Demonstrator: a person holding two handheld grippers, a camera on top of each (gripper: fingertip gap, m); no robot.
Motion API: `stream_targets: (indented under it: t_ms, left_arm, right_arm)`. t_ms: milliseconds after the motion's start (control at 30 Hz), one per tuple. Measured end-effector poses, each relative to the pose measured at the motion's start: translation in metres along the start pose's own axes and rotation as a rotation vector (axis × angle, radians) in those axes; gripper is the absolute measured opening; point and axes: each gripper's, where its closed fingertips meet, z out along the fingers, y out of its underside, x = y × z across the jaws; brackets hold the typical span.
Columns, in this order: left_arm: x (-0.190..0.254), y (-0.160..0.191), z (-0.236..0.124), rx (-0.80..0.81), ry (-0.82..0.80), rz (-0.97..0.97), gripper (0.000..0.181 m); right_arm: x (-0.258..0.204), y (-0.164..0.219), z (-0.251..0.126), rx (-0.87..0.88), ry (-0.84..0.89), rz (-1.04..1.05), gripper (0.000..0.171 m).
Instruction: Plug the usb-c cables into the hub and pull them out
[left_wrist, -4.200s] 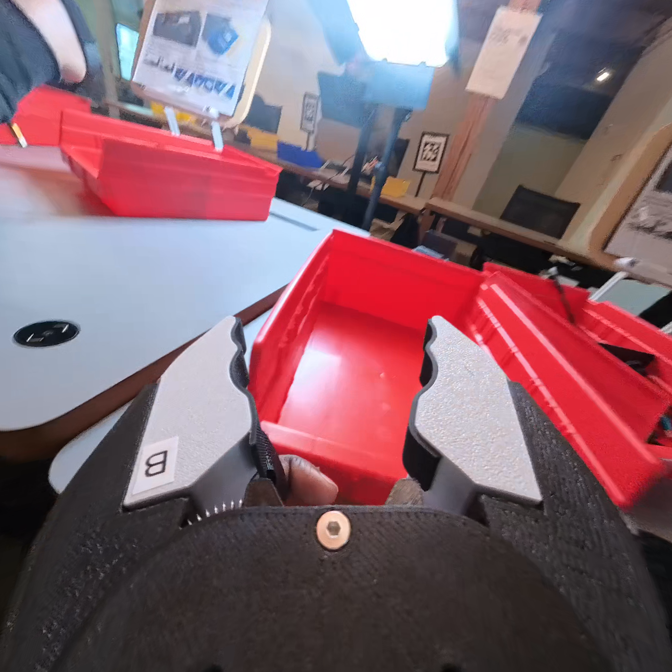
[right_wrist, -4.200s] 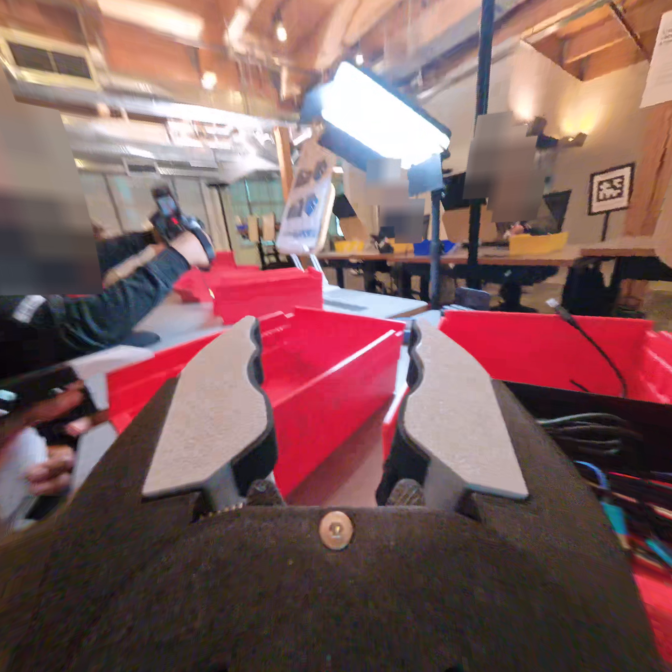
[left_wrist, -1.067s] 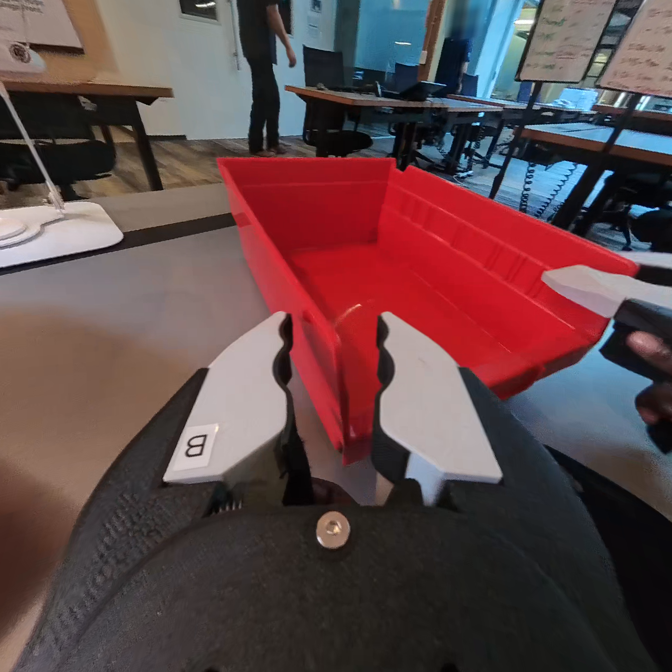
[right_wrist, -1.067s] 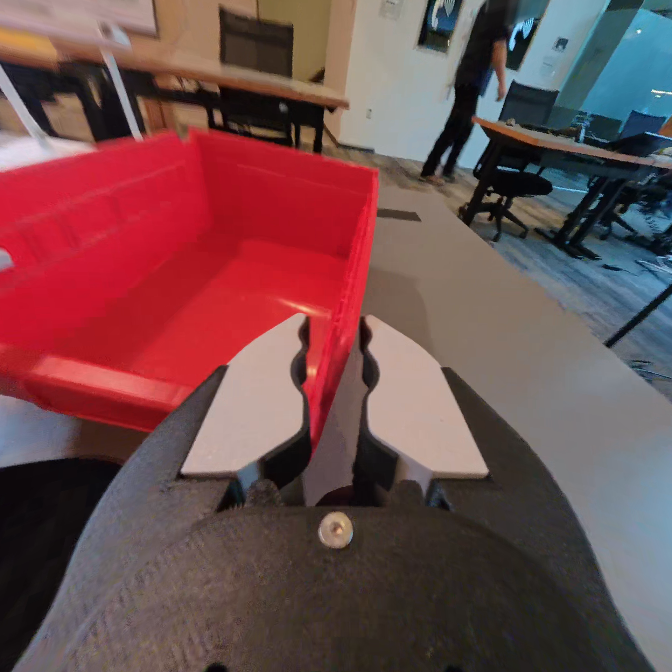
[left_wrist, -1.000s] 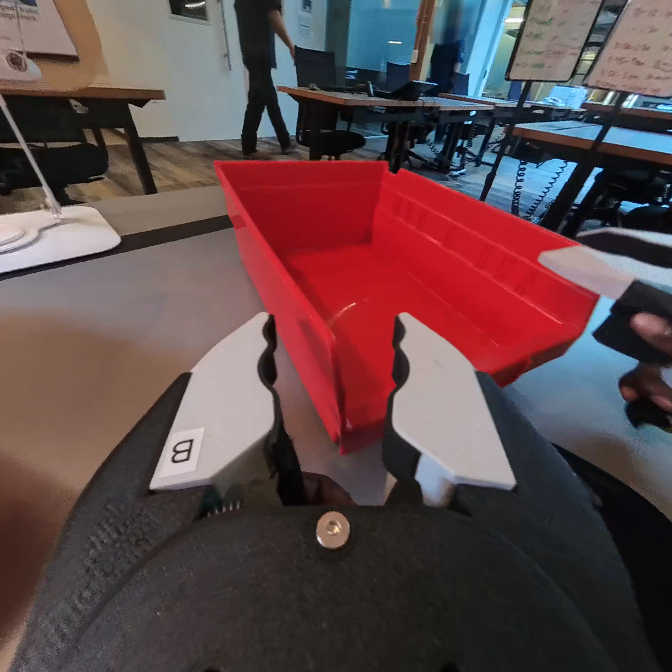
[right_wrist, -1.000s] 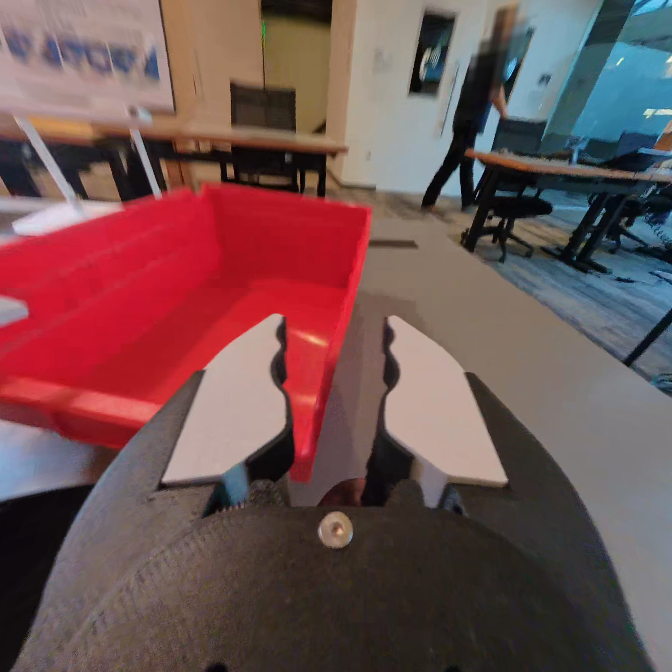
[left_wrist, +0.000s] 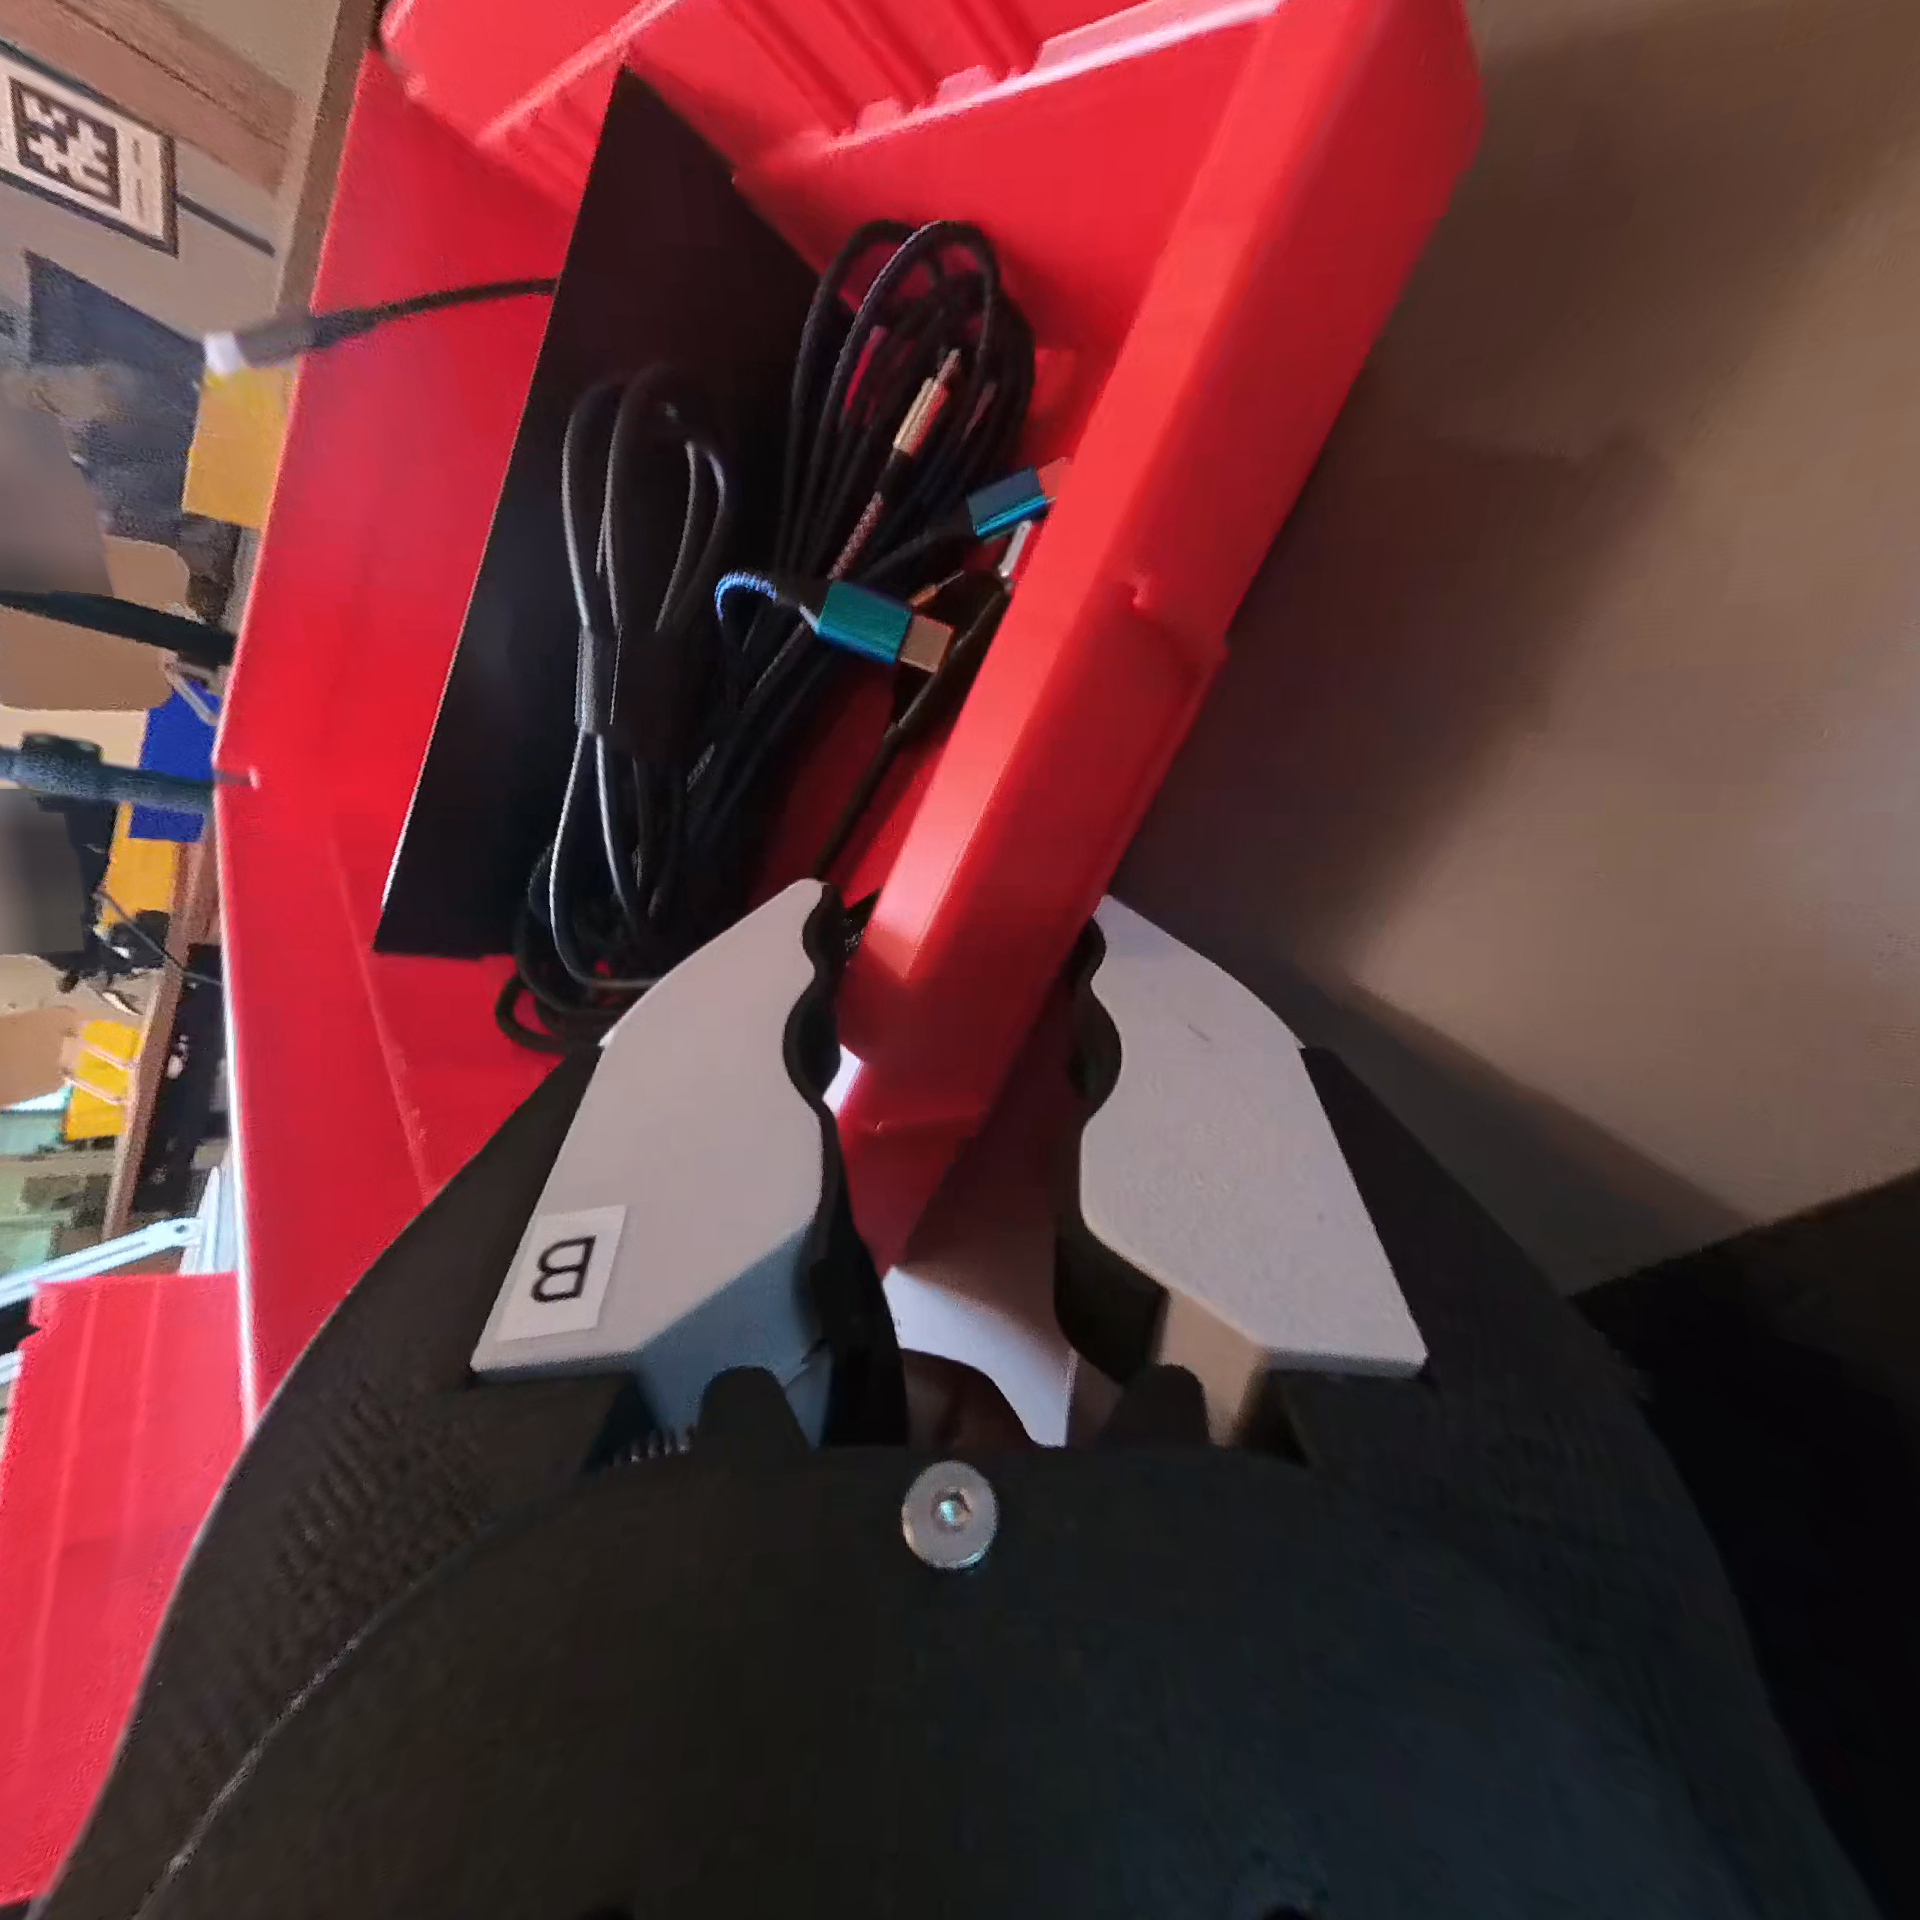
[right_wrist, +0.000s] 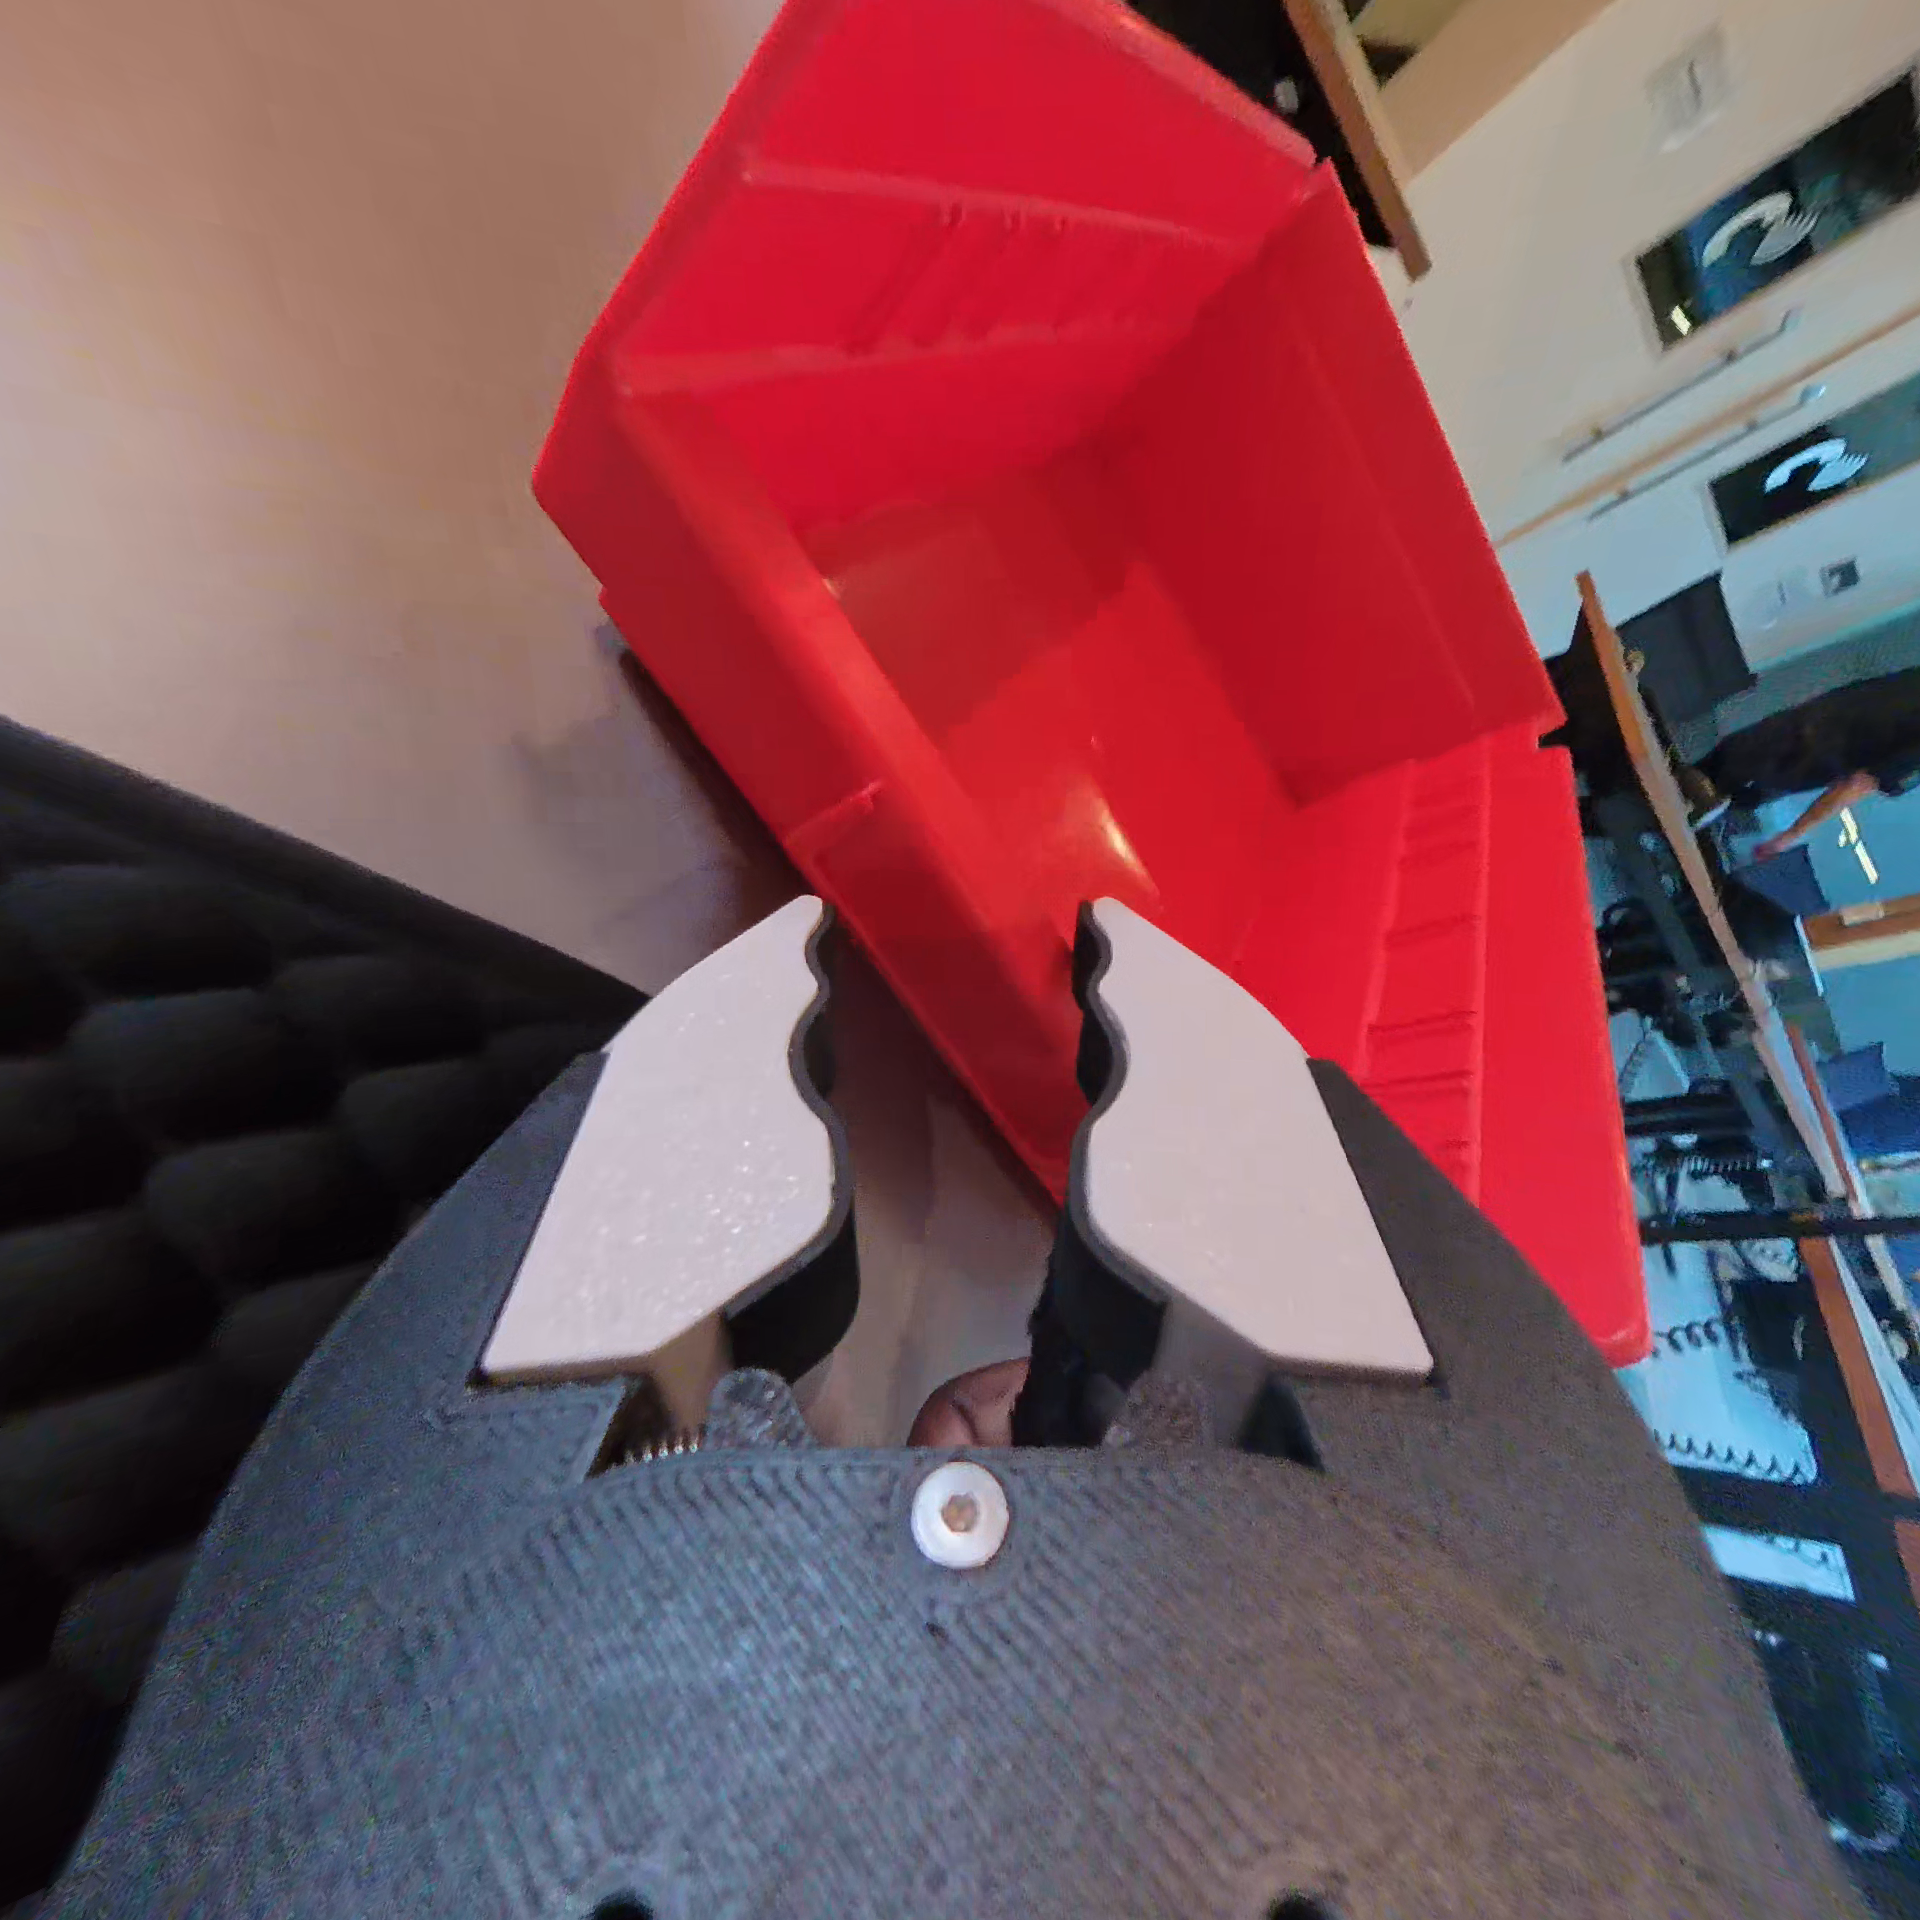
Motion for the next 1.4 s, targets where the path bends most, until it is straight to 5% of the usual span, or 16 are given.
stream_targets:
  t_ms: [300,667,1033,1133,1267,1400]
  left_arm:
    - [-0.035,0.082,-0.031,-0.020,0.023,-0.007,0.047]
    - [-0.055,0.175,-0.092,-0.079,0.016,0.014,0.045]
    - [-0.050,0.227,-0.147,-0.022,0.039,0.051,0.045]
    - [-0.046,0.226,-0.152,-0.003,0.046,0.002,0.048]
    - [-0.047,0.196,-0.172,0.180,0.095,-0.210,0.069]
    - [-0.081,0.136,-0.214,0.542,0.088,-0.464,0.079]
  right_arm:
    - [0.046,0.056,0.000,-0.152,0.010,0.014,0.044]
    - [0.084,0.136,-0.053,-0.130,-0.074,-0.098,0.042]
    - [0.083,0.147,-0.080,-0.036,-0.149,0.110,0.051]
    - [0.090,0.134,-0.096,0.087,-0.154,0.212,0.057]
    - [0.121,0.068,-0.143,0.544,-0.169,0.454,0.065]
    - [0.154,0.031,-0.186,0.918,-0.178,0.729,0.111]
